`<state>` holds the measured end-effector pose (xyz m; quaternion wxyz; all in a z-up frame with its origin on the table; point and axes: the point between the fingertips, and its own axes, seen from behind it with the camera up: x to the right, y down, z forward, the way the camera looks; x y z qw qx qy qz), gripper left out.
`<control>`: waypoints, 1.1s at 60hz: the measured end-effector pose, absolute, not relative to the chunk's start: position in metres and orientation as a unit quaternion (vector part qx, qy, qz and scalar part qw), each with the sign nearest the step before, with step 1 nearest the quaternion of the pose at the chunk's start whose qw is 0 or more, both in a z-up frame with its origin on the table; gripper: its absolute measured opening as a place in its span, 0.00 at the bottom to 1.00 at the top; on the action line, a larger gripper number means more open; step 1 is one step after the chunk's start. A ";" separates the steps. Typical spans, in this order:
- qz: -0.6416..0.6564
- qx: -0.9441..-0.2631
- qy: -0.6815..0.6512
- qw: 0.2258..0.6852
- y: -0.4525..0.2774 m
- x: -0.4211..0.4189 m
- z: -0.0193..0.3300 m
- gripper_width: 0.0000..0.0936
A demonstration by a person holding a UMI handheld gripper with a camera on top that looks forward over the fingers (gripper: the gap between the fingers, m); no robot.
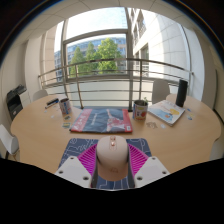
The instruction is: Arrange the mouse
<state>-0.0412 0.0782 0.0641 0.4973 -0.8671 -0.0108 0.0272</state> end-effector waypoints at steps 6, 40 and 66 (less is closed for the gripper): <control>0.031 -0.888 -0.007 0.459 0.075 -0.051 0.017 0.48; -0.011 -0.877 -0.023 0.480 -0.037 -0.066 0.126 0.90; -0.014 -0.868 -0.007 0.497 -0.186 -0.078 0.181 0.90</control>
